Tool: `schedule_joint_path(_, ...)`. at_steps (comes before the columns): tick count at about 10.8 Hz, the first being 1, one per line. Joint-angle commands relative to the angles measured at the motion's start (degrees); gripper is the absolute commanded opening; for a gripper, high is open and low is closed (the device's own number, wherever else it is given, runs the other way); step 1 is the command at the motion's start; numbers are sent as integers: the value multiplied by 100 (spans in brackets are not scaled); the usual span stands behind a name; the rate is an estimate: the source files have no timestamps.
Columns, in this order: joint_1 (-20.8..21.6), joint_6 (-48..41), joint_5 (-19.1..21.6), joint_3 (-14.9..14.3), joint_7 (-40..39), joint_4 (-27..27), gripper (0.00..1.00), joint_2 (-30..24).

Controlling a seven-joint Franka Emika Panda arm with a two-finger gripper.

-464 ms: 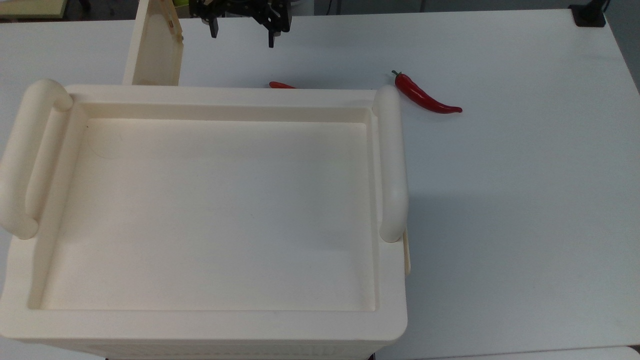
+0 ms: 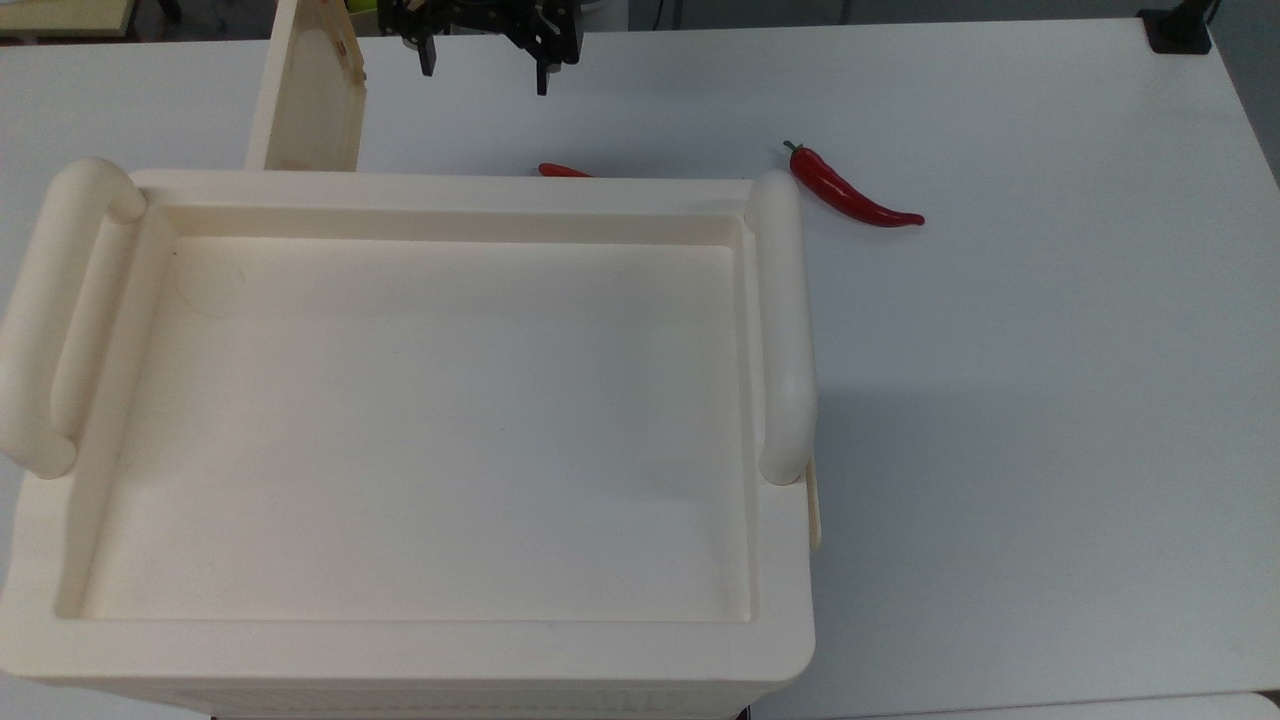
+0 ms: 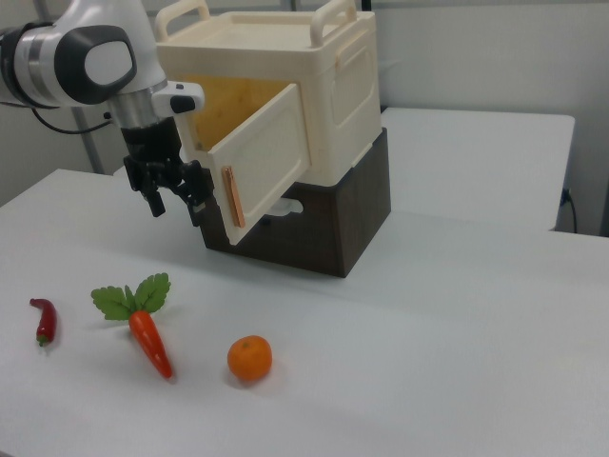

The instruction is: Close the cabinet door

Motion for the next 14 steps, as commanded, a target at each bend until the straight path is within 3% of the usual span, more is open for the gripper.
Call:
schedule_joint_path(1, -16, 59, 33, -20, -159, -129, 89, -116)
schedule_joint_path(4, 10, 6, 33, -12, -309, -50, 11, -116)
schedule_joint_path(5, 19, -20, 59, -12, -309, -24, 0, -116)
schedule_joint_path(9, 28, -134, 68, -12, -221, 256, 0, -169)
schedule_joint_path(14, -34, -214, 86, -64, -212, 1671, 0, -143)
